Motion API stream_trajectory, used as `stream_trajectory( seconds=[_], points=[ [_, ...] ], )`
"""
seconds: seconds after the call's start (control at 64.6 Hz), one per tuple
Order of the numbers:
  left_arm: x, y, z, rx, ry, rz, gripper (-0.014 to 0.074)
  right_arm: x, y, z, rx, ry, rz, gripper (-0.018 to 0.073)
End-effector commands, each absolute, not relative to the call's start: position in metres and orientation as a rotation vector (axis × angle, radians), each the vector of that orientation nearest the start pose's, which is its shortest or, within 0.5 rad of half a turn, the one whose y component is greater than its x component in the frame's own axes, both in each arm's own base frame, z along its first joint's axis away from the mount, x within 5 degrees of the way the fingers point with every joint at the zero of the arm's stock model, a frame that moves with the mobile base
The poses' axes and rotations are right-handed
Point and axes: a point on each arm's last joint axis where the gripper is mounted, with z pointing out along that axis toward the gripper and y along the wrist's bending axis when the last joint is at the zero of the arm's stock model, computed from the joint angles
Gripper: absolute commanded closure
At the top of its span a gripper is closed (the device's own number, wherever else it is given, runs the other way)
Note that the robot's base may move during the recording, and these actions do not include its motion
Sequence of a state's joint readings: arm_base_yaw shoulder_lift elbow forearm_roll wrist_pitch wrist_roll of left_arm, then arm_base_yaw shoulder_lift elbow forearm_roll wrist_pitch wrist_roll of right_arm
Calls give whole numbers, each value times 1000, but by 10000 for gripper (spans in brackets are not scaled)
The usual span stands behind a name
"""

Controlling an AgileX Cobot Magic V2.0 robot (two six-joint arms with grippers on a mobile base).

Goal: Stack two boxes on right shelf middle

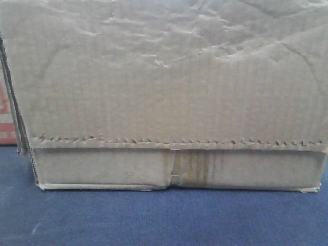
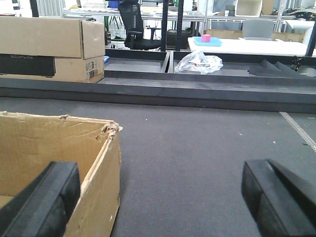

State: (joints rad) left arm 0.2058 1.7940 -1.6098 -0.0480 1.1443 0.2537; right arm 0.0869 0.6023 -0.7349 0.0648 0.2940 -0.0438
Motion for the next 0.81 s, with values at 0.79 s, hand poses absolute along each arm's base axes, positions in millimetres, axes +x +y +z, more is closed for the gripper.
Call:
stream_trajectory(
  seconds=[0.79],
  points=[
    [263, -8, 543, 60, 2052, -95, 708, 120, 12, 386, -76, 1632, 88, -9]
  ],
)
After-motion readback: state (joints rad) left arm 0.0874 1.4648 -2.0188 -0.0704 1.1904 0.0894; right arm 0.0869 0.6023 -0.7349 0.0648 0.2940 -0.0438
